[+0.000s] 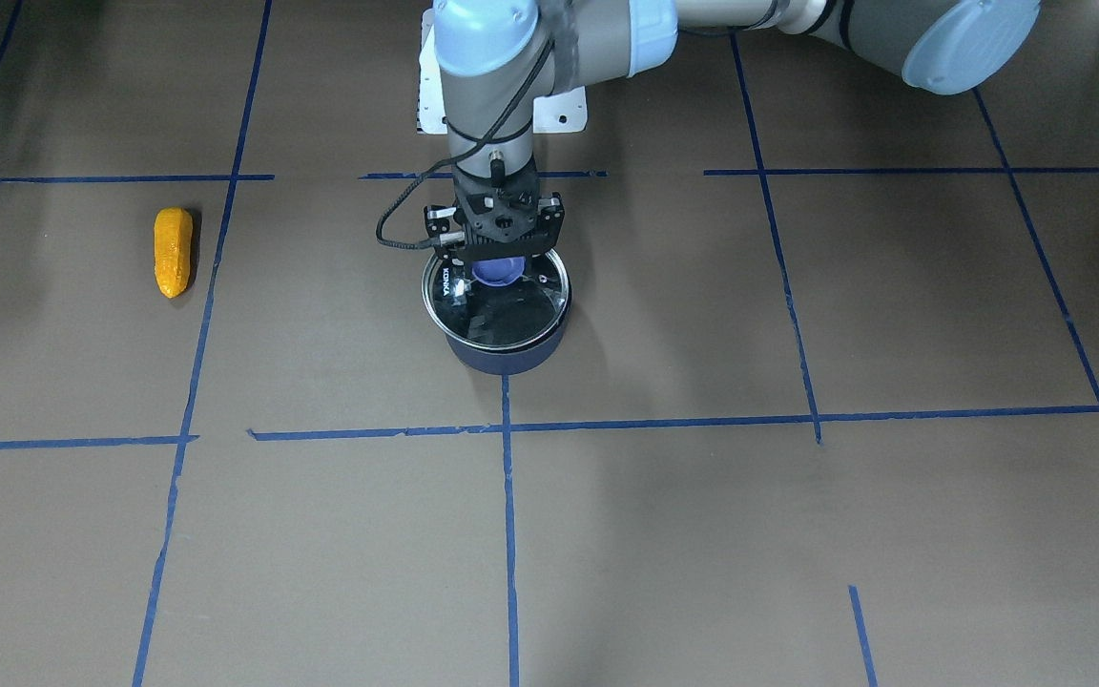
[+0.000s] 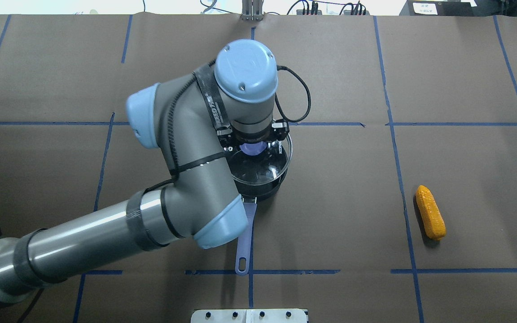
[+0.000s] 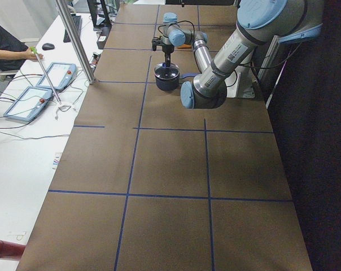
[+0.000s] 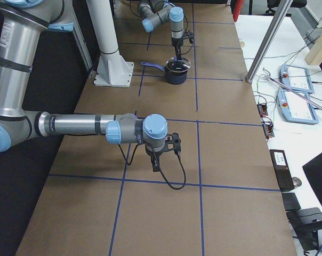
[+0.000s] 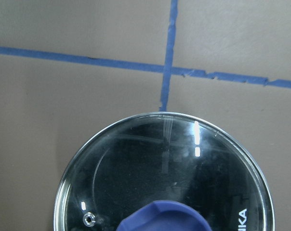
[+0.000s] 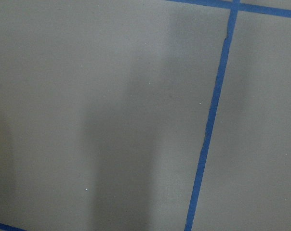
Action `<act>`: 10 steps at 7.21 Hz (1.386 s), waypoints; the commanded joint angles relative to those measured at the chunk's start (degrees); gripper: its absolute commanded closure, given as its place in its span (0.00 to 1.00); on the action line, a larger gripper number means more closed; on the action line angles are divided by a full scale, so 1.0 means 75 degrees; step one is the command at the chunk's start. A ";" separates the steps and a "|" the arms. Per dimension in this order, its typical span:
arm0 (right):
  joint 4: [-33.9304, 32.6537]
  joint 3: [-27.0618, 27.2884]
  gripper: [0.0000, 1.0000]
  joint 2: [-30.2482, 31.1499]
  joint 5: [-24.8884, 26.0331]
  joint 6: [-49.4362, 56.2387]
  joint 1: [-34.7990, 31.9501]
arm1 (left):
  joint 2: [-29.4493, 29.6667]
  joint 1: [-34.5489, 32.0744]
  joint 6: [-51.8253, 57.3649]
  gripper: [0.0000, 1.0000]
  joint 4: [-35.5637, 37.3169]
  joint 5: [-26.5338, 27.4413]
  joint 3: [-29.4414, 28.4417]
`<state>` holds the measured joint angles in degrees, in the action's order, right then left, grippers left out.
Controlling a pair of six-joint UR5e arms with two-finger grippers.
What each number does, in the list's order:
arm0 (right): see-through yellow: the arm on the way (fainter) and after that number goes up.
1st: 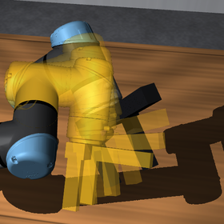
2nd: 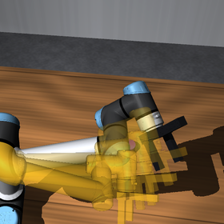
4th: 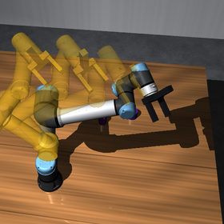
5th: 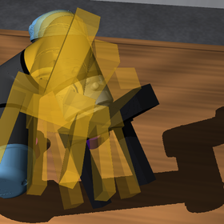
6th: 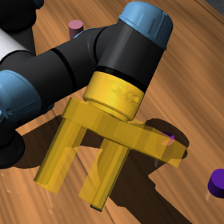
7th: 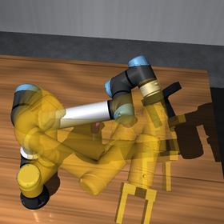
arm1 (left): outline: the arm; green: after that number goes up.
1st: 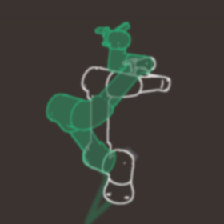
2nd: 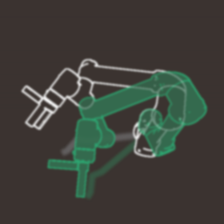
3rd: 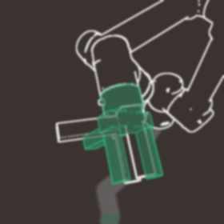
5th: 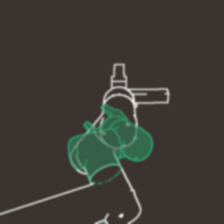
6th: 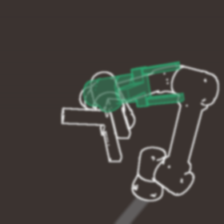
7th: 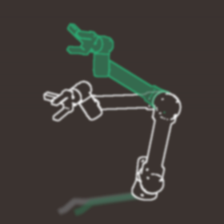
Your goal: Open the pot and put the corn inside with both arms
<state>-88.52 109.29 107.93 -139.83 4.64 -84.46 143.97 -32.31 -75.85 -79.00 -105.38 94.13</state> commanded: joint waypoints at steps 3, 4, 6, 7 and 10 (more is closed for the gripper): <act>0.0002 -0.0088 0.00 -0.0011 0.0000 0.0014 0.0000 | -0.3533 -0.0578 0.1964 1.00 0.0011 -0.0059 0.3093; 0.0002 -0.0088 0.00 -0.0012 -0.0012 0.0014 0.0000 | -0.4213 -0.0567 0.2364 1.00 -0.0187 -0.0059 0.3059; 0.0002 -0.0135 0.00 -0.0012 -0.0023 0.0014 0.0012 | -0.4524 -0.0520 0.2379 1.00 -0.1613 -0.0082 0.1964; 0.0002 -0.0135 0.00 -0.0012 -0.0035 0.0014 0.0012 | -0.4525 -0.0520 0.2368 0.99 -0.2059 -0.0245 0.1552; 0.0002 -0.0147 0.00 -0.0012 -0.0047 0.0014 0.0012 | -0.4524 -0.0520 0.2437 0.79 -0.2169 -0.0726 0.1021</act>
<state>-88.51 108.23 107.82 -140.15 4.75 -84.38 110.13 -36.20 -57.85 -94.99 -109.98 102.99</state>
